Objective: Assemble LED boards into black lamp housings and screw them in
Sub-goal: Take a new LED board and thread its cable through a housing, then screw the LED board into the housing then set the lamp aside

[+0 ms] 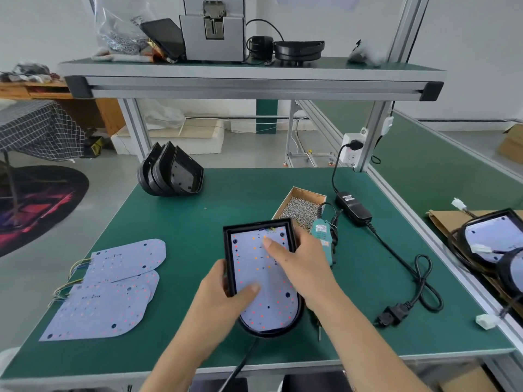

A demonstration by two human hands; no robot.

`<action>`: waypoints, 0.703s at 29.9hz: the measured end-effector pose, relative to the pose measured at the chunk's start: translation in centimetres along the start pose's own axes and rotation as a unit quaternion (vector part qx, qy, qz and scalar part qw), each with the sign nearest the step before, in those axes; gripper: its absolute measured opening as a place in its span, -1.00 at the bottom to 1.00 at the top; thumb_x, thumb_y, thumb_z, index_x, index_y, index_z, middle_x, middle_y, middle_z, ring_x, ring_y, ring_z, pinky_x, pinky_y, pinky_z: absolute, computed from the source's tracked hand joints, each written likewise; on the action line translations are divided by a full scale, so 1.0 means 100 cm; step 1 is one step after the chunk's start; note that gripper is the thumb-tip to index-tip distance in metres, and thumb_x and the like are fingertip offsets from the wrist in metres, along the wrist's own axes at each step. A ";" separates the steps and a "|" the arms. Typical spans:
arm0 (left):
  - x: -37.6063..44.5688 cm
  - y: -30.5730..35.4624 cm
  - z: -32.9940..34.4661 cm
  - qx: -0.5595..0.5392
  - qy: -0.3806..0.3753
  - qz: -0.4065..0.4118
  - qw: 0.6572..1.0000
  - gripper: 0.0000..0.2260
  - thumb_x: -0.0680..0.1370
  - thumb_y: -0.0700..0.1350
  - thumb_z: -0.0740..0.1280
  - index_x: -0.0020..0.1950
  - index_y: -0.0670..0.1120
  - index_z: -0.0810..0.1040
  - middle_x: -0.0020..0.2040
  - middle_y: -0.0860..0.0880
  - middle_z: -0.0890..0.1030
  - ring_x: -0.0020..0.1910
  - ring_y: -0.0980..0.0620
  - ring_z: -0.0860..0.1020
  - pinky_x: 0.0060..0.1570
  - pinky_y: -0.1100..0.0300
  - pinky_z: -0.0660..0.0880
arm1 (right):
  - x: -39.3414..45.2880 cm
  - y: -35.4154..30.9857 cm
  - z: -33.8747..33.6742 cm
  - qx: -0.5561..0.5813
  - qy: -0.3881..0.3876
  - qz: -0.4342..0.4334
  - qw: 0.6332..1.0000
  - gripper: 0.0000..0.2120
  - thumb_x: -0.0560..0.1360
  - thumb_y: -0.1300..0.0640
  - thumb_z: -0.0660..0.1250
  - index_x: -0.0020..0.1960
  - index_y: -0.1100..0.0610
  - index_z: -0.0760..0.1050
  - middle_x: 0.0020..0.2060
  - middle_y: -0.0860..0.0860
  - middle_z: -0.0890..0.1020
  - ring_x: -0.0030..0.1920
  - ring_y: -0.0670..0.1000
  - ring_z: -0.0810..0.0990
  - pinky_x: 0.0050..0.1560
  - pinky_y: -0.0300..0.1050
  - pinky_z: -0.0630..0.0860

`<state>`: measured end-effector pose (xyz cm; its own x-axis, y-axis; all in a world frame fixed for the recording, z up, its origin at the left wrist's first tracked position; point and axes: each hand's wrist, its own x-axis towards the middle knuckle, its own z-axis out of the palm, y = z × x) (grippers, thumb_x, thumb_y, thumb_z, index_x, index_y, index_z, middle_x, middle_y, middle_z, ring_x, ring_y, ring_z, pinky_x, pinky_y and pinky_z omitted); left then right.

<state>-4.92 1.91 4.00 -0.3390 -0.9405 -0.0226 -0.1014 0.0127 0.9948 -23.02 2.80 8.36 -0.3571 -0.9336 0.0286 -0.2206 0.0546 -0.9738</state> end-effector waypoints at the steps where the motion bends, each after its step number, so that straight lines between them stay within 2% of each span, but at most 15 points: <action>1: 0.003 -0.003 0.003 0.016 0.025 -0.009 1.000 -0.68 0.46 -0.06 0.52 0.18 0.08 0.56 0.07 0.14 0.72 0.05 0.13 0.69 0.01 0.15 0.60 | 0.003 0.003 -0.001 0.001 -0.030 0.002 1.000 -0.76 0.53 0.10 0.52 0.18 -0.03 0.61 0.05 -0.12 0.74 0.08 -0.09 0.71 0.23 0.10 0.62; 3: 0.008 -0.007 0.007 0.020 0.066 -0.018 0.997 -0.70 0.54 -0.20 0.48 0.19 0.06 0.53 0.05 0.17 0.71 0.02 0.16 0.68 -0.07 0.24 0.56 | 0.004 0.009 -0.004 -0.001 -0.113 -0.005 0.994 -0.55 0.50 0.15 0.56 0.32 -0.10 0.53 0.14 -0.19 0.72 0.16 -0.16 0.68 0.26 -0.05 0.61; 5: 0.013 -0.010 0.008 -0.002 0.100 -0.033 0.994 -0.71 0.56 -0.25 0.46 0.19 0.04 0.53 0.04 0.17 0.71 0.00 0.16 0.68 -0.10 0.25 0.55 | -0.001 0.017 -0.006 -0.044 -0.152 -0.014 0.987 -0.39 0.47 0.19 0.57 0.41 -0.15 0.45 0.19 -0.29 0.68 0.21 -0.25 0.64 0.25 -0.20 0.57; 9: 0.015 -0.016 0.009 0.013 0.110 -0.048 0.993 -0.73 0.55 -0.22 0.48 0.15 0.07 0.55 0.00 0.20 0.72 -0.06 0.19 0.68 -0.17 0.29 0.54 | -0.011 0.031 -0.007 -0.072 -0.117 -0.009 0.990 -0.50 0.51 0.23 0.51 0.34 -0.18 0.52 0.16 -0.30 0.70 0.17 -0.24 0.67 0.28 -0.10 0.57; 12: 0.013 -0.021 0.008 0.023 0.106 -0.052 0.993 -0.74 0.56 -0.21 0.48 0.15 0.08 0.55 0.00 0.18 0.72 -0.07 0.19 0.68 -0.14 0.27 0.54 | -0.018 0.033 -0.005 -0.067 -0.107 -0.011 0.992 -0.52 0.52 0.24 0.49 0.26 -0.25 0.51 0.11 -0.36 0.70 0.13 -0.28 0.67 0.14 -0.31 0.56; 14: 0.013 -0.022 0.008 0.024 0.100 -0.062 0.993 -0.74 0.57 -0.21 0.46 0.17 0.08 0.54 0.01 0.19 0.71 -0.06 0.21 0.68 -0.15 0.29 0.54 | -0.024 0.030 -0.002 -0.105 -0.096 -0.026 0.990 -0.54 0.53 0.14 0.47 0.30 -0.29 0.49 0.08 -0.40 0.68 0.11 -0.33 0.64 0.07 -0.41 0.51; 15: 0.013 -0.022 0.009 0.025 0.096 -0.065 0.993 -0.73 0.58 -0.21 0.45 0.17 0.08 0.52 0.01 0.20 0.71 -0.06 0.22 0.68 -0.15 0.30 0.54 | -0.026 0.030 -0.003 -0.134 -0.089 -0.038 0.986 -0.59 0.54 0.07 0.45 0.31 -0.26 0.49 0.07 -0.39 0.68 0.10 -0.32 0.63 0.08 -0.39 0.51; 17: 0.016 -0.022 0.010 0.027 0.093 -0.073 0.993 -0.74 0.59 -0.20 0.44 0.18 0.08 0.50 0.02 0.18 0.70 -0.08 0.23 0.67 -0.14 0.26 0.53 | -0.028 0.028 -0.007 -0.195 -0.042 -0.060 0.978 -0.76 0.56 -0.09 0.41 0.22 -0.14 0.58 -0.03 -0.25 0.69 0.00 -0.21 0.63 0.07 -0.19 0.56; 18: 0.019 -0.021 0.011 0.027 0.092 -0.078 0.992 -0.75 0.60 -0.20 0.43 0.18 0.07 0.49 0.03 0.15 0.70 -0.10 0.23 0.66 -0.13 0.24 0.53 | -0.027 0.028 -0.013 -0.223 0.011 -0.063 0.973 -0.78 0.57 -0.15 0.39 0.14 -0.09 0.62 -0.08 -0.17 0.67 -0.07 -0.14 0.61 0.04 -0.09 0.55; 20: 0.024 -0.020 0.015 0.028 0.091 -0.087 0.992 -0.75 0.61 -0.20 0.42 0.18 0.07 0.47 0.05 0.13 0.69 -0.11 0.25 0.65 -0.14 0.24 0.51 | -0.020 0.029 -0.033 -0.291 0.121 -0.033 0.949 -0.67 0.60 -0.22 0.32 0.20 -0.02 0.61 -0.06 -0.08 0.58 -0.07 -0.02 0.56 -0.02 -0.04 0.47; 21: 0.026 -0.019 0.018 0.031 0.090 -0.090 0.991 -0.75 0.61 -0.20 0.41 0.19 0.07 0.46 0.07 0.13 0.67 -0.09 0.24 0.64 -0.13 0.24 0.51 | -0.016 0.030 -0.042 -0.330 0.139 0.004 0.934 -0.60 0.61 -0.25 0.28 0.25 0.02 0.55 -0.03 -0.04 0.56 -0.04 0.05 0.57 -0.04 -0.02 0.42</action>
<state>-7.29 0.07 1.86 -0.1379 -0.9748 -0.1755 -0.2049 -0.1453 0.9679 -26.91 5.91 6.35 -0.5627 -0.8090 0.1697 -0.6959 0.3528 -0.6254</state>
